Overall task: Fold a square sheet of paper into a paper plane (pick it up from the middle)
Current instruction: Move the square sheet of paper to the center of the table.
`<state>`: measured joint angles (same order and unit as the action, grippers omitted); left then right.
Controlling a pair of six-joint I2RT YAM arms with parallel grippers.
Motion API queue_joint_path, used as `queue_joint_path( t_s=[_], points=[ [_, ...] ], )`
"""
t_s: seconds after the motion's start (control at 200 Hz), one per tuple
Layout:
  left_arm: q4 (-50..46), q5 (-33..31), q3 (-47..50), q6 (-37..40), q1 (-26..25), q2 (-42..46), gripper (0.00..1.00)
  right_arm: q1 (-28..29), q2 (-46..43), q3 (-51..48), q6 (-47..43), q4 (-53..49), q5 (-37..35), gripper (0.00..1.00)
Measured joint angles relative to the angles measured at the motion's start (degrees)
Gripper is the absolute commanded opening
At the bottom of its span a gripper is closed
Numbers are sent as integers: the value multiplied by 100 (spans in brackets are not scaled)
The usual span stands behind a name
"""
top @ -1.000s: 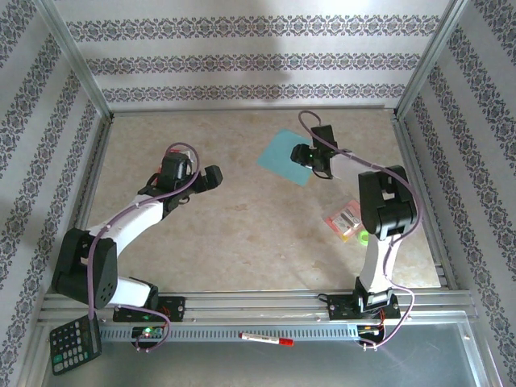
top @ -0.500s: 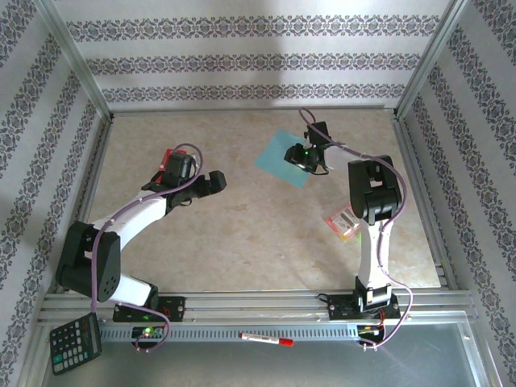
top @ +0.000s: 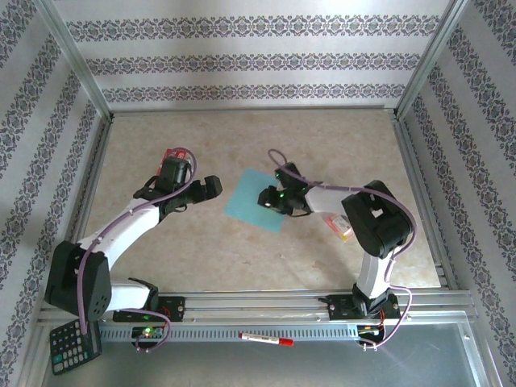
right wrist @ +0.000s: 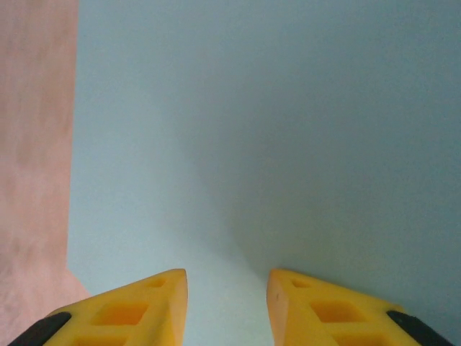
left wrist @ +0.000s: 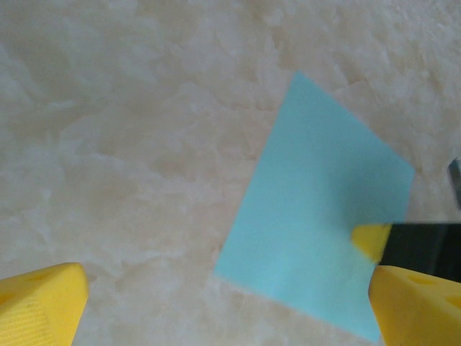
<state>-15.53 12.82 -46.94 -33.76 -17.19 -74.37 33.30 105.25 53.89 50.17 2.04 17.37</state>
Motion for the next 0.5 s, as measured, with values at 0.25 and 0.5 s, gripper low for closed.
queue_joint_path(
  t_s=[0.25,0.5],
  points=[
    [-452,-120,42,-83,-553,133,100,317,-704,-485,557,192,-59,54],
    [-1185,-522,-1016,-15,-1628,-1285,100,-1305,-2573,-501,-798,-1001,-769,78]
  ],
)
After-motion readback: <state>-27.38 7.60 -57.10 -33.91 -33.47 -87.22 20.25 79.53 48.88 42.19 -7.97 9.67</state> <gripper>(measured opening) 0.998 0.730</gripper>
